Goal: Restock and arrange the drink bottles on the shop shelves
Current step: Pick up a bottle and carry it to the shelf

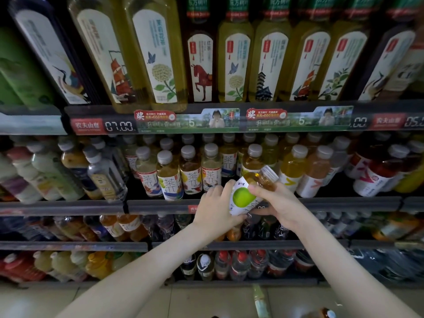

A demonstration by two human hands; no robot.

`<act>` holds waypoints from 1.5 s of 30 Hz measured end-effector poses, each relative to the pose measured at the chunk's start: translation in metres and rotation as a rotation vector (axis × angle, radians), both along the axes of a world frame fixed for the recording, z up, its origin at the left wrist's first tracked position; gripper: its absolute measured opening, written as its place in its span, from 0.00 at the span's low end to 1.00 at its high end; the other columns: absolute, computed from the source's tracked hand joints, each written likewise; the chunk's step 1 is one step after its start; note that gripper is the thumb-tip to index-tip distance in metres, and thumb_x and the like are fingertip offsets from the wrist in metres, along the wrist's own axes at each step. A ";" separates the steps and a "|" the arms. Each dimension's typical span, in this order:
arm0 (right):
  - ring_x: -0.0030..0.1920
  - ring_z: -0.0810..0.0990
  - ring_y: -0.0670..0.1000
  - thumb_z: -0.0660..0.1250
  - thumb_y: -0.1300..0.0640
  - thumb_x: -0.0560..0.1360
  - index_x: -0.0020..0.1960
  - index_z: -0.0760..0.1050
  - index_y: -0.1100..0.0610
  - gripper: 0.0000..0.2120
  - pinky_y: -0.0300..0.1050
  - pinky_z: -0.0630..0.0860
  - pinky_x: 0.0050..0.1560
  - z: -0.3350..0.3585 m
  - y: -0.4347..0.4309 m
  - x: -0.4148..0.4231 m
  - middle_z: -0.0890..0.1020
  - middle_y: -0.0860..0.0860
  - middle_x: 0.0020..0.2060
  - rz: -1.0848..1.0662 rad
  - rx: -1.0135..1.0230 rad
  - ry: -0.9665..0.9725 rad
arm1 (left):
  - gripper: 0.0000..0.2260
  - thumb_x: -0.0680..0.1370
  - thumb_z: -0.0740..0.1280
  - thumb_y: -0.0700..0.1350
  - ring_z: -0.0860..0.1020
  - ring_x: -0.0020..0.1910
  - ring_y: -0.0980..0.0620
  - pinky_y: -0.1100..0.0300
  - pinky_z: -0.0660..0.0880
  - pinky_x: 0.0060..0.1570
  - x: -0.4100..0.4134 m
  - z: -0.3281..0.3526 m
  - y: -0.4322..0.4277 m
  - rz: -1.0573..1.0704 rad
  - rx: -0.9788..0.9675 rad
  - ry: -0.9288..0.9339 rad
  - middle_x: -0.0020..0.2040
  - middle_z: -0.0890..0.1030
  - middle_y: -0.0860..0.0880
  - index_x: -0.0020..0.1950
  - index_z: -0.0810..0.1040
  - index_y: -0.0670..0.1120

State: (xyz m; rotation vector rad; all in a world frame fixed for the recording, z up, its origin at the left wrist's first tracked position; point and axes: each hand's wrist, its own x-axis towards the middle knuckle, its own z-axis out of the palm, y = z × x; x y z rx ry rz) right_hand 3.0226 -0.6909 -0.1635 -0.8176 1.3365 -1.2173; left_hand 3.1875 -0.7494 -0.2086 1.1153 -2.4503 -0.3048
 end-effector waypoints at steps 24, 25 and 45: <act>0.54 0.81 0.56 0.72 0.70 0.67 0.60 0.75 0.51 0.26 0.54 0.78 0.55 -0.022 0.016 -0.025 0.82 0.54 0.51 -0.207 -0.327 0.064 | 0.24 0.58 0.80 0.43 0.76 0.40 0.38 0.51 0.75 0.39 -0.008 0.020 -0.110 0.187 -0.540 -0.307 0.45 0.76 0.39 0.52 0.80 0.39; 0.54 0.80 0.57 0.71 0.70 0.65 0.61 0.74 0.51 0.28 0.54 0.78 0.55 -0.022 0.019 -0.030 0.81 0.55 0.51 -0.166 -0.347 0.027 | 0.22 0.61 0.79 0.44 0.76 0.43 0.38 0.49 0.75 0.42 -0.008 0.020 -0.107 0.165 -0.522 -0.289 0.47 0.76 0.39 0.52 0.80 0.40; 0.57 0.79 0.57 0.70 0.55 0.72 0.65 0.72 0.56 0.22 0.55 0.79 0.54 -0.015 -0.005 -0.024 0.79 0.58 0.59 -0.052 -0.059 -0.099 | 0.27 0.66 0.71 0.60 0.77 0.45 0.45 0.54 0.72 0.41 0.016 0.000 -0.012 -0.007 -0.136 -0.072 0.47 0.77 0.46 0.56 0.72 0.44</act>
